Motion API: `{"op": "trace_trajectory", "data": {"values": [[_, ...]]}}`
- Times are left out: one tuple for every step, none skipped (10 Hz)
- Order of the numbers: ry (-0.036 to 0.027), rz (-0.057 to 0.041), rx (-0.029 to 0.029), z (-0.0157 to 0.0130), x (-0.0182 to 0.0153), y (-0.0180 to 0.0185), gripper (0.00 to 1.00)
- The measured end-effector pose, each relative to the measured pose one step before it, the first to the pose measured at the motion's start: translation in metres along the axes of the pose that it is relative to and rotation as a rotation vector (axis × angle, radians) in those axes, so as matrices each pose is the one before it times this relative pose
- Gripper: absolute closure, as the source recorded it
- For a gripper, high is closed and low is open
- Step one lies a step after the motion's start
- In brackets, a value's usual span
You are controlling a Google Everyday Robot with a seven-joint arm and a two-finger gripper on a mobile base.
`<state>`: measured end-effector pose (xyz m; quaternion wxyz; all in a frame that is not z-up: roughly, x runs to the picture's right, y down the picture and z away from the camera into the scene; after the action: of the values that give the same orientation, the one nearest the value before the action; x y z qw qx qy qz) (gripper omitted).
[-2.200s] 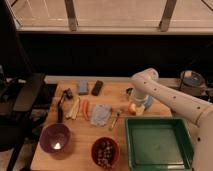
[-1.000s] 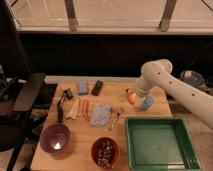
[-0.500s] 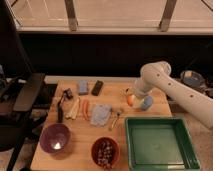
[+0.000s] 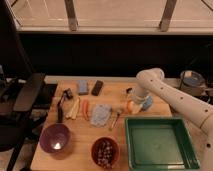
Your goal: Place apple in table surface
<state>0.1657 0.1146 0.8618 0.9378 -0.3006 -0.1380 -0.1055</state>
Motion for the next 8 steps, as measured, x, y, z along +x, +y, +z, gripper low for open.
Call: {"op": "trace_trajectory", "data": {"values": [[0.0049, 0.00541, -0.01146, 0.00447, 0.00236, 0.00155, 0.88], [0.00204, 0.00917, -0.01185, 0.00295, 0.00412, 0.00347, 0.77], [-0.00168, 0.00666, -0.00166, 0.00114, 0.00223, 0.00179, 0.65], [0.00136, 0.00352, 0.00188, -0.00036, 0.00137, 0.00018, 0.56], [0.00071, 0.00377, 0.00245, 0.00016, 0.00143, 0.00017, 0.44], [0.00017, 0.00297, 0.00044, 0.00103, 0.0008, 0.00025, 0.35], [0.0005, 0.0025, 0.00128, 0.00166, 0.00038, -0.00017, 0.25], [0.00026, 0.00102, -0.00011, 0.00098, 0.00004, 0.00028, 0.21]]}}
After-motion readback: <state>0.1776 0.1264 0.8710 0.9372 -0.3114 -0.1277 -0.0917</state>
